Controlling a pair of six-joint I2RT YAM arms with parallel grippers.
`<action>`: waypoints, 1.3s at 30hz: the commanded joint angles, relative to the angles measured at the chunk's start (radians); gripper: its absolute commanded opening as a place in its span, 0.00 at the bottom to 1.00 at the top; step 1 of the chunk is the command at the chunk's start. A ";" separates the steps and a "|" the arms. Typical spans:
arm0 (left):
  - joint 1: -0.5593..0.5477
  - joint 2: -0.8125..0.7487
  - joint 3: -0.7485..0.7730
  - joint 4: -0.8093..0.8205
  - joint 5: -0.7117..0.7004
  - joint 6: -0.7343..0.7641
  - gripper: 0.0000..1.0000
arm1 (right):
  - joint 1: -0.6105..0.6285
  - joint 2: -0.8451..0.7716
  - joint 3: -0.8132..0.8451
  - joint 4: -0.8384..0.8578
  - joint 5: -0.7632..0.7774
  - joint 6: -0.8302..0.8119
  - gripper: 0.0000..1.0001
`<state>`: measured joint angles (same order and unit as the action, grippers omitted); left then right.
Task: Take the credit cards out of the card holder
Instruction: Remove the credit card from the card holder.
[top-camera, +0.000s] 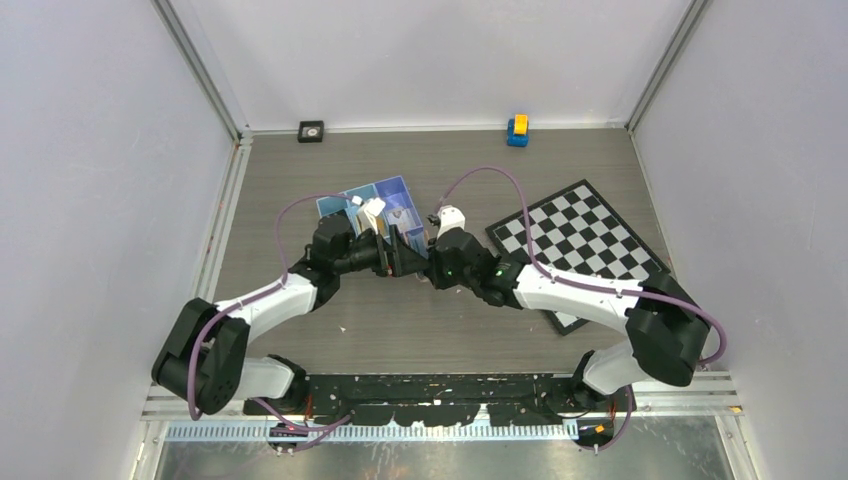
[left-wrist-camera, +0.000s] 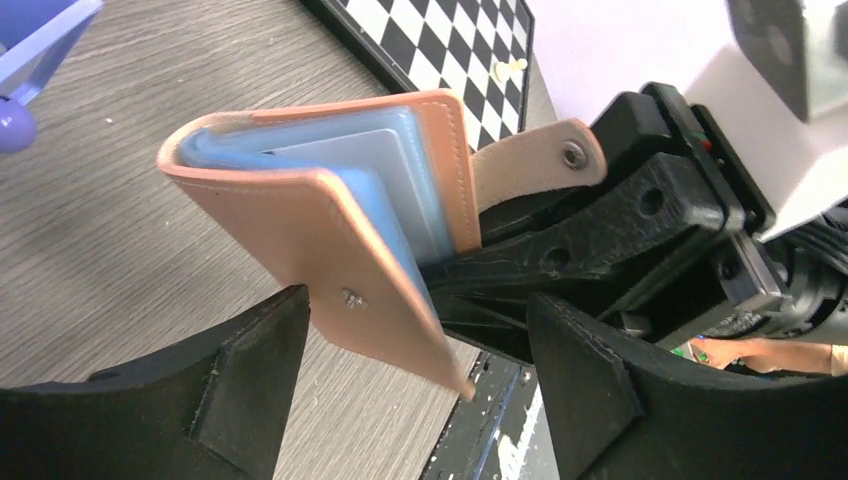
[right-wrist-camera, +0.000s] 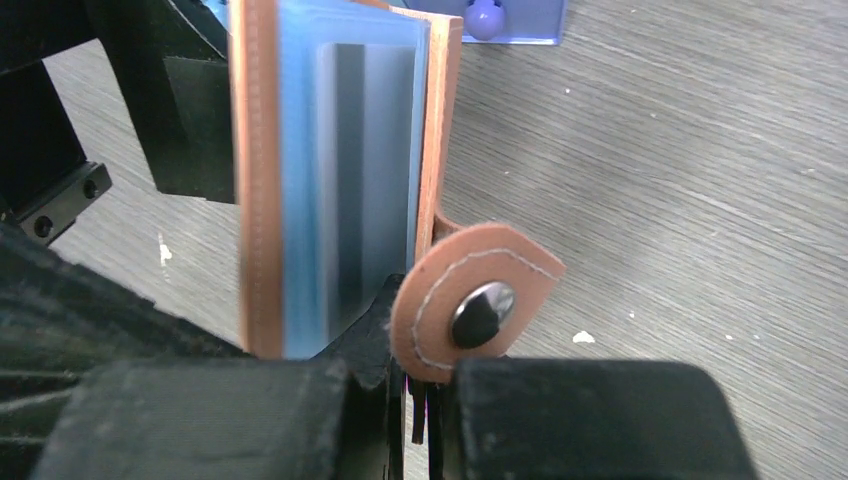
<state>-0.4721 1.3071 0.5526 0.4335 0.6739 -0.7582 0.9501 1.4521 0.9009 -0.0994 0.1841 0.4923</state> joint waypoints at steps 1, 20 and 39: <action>0.001 -0.015 0.021 -0.044 -0.077 0.027 0.79 | 0.030 -0.026 0.043 0.015 0.125 -0.035 0.00; 0.130 -0.076 -0.095 0.240 0.032 -0.121 0.31 | -0.212 -0.187 -0.142 0.315 -0.436 0.136 0.00; 0.153 -0.138 -0.103 0.179 -0.001 -0.102 0.00 | -0.307 -0.250 -0.178 0.198 -0.224 0.181 0.46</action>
<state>-0.3290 1.2118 0.4580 0.5686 0.6739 -0.8619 0.6727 1.2804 0.7216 0.1608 -0.2161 0.6697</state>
